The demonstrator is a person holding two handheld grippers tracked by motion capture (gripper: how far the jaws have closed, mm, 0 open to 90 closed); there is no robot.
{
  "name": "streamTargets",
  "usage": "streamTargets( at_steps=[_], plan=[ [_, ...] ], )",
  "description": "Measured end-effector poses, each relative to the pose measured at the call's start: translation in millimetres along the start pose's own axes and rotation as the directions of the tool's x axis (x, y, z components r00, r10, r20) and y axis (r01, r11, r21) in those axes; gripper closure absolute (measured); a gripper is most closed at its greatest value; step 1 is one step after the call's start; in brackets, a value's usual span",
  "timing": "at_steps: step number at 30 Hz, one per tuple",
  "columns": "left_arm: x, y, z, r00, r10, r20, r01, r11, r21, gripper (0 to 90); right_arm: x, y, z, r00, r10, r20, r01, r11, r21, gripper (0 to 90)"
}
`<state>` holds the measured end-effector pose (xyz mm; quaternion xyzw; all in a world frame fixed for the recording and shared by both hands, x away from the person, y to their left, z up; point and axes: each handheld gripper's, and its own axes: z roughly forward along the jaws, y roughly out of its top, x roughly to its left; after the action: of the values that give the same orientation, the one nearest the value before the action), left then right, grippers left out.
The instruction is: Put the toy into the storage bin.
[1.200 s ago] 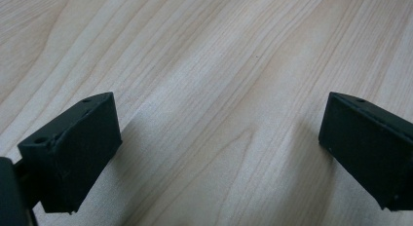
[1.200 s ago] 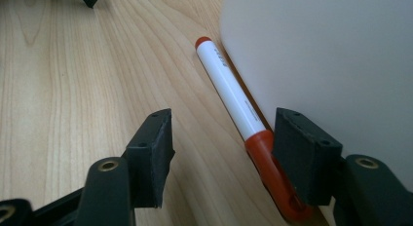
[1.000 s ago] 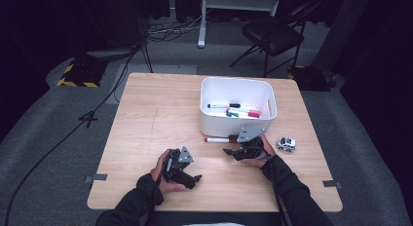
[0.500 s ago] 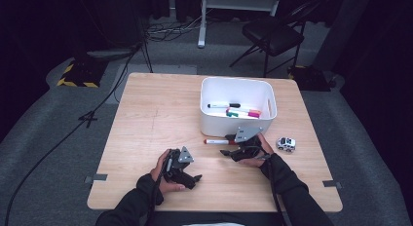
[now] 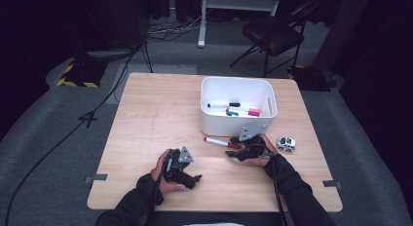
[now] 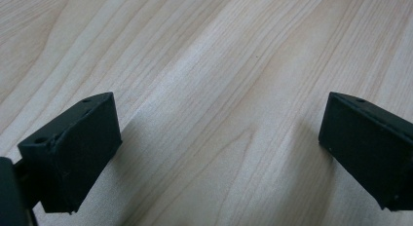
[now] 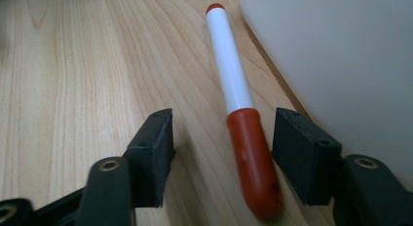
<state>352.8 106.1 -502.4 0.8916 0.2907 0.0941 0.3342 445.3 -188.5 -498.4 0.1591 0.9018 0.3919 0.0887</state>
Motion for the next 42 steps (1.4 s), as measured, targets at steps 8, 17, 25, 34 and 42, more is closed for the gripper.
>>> streamTargets(
  at_steps=[8, 17, 25, 34, 42],
  plan=[
    [-0.1, -0.1, 0.0, 1.0000, 0.000, 0.000, 0.000, 1.0000, 0.000, 1.9, 5.7, -9.5, -6.7, 0.9989, 0.033, -0.035, -0.034, 0.999, -0.031, 64.7],
    [0.0, 0.0, 0.0, 1.0000, 0.000, 0.000, 0.000, 1.0000, 0.000, 1.8, 10.7, -9.4, -13.7, 0.9997, -0.012, -0.022, 0.012, 1.000, -0.006, 75.0],
    [0.0, 0.0, 0.0, 1.0000, 0.000, 0.000, 0.000, 1.0000, 0.000, 1.8, 11.0, -0.1, -43.1, 0.9994, -0.032, -0.013, 0.031, 0.998, -0.057, 75.1],
    [0.0, 0.0, 0.0, 1.0000, 0.000, 0.000, 0.000, 1.0000, 0.000, 1.8, 16.5, 14.6, -83.6, 0.9959, -0.091, -0.005, 0.089, 0.988, -0.126, 75.1],
    [0.0, 0.0, 0.0, 1.0000, 0.000, 0.000, 0.000, 1.0000, 0.000, 1.8, 13.7, 24.7, -117.3, 0.9918, -0.126, 0.021, 0.128, 0.978, -0.163, 75.1]
  ],
)
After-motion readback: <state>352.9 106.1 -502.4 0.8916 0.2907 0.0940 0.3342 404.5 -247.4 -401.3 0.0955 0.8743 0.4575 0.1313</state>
